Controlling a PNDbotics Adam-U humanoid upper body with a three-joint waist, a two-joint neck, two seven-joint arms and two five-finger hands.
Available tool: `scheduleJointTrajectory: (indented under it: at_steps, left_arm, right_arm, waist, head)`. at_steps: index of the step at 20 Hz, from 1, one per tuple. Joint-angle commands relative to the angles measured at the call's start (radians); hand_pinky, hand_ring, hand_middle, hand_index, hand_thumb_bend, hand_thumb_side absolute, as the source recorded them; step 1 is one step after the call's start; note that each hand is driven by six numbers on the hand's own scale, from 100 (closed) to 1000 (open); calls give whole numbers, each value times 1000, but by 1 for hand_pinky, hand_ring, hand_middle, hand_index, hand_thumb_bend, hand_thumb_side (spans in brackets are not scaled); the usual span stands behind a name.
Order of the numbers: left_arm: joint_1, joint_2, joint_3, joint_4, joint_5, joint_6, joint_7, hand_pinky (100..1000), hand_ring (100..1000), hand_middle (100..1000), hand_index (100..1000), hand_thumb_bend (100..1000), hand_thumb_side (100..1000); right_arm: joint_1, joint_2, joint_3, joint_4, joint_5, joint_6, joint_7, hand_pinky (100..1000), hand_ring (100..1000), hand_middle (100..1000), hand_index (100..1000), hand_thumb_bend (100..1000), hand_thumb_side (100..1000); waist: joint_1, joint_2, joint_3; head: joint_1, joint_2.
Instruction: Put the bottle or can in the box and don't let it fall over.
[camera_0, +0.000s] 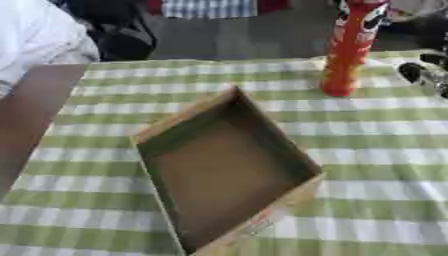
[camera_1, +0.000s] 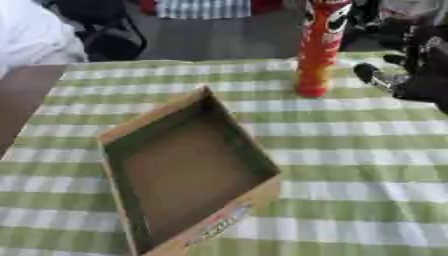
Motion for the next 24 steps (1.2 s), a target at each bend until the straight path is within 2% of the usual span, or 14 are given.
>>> scheduleJointTrajectory:
  at_steps: [1,5,10,12,17,19,24]
  left_arm:
    - [0,20,12,-26,-9,4,1,738,812,782,840,604,643]
    - [10,16,6,-36,-11,10,-3,737,812,781,839,605,641]
    - [15,12,3,-48,-16,13,-4,737,812,781,839,607,638]
    - [17,10,2,-49,-17,15,-4,736,812,781,838,607,639]
    - [23,5,-3,-45,-14,19,-8,735,812,782,838,608,639]
    - [23,2,-5,-46,-15,20,-11,735,812,782,838,608,639]
    - [27,-5,-11,-48,-16,23,-18,735,811,780,836,608,641]
  right_arm:
    - [-3,-31,-15,-23,-13,3,-9,974,992,988,985,412,193]
    - [11,-14,-7,-10,-23,13,-9,974,993,994,984,415,186]
    - [12,-1,0,-4,-25,18,-3,973,973,987,981,417,187]
    - [10,3,2,-2,-22,21,-1,971,966,987,979,420,186]
    - [7,13,7,7,-17,27,6,968,948,976,975,424,180]
    - [7,17,8,12,-19,26,7,968,947,974,975,423,178]
    - [6,28,12,23,-11,22,5,971,961,976,975,425,170]
  waist:
    - [-3,-38,4]
    - [-5,-59,5]
    - [-5,-73,5]
    - [-5,-78,5]
    - [-8,-96,7]
    - [-9,-105,10]
    - [-6,-121,19]
  head:
    - [-8,-16]
    - [-23,9]
    - [-19,21]
    - [-11,42]
    - [7,129]
    - [12,153]
    - [11,162]
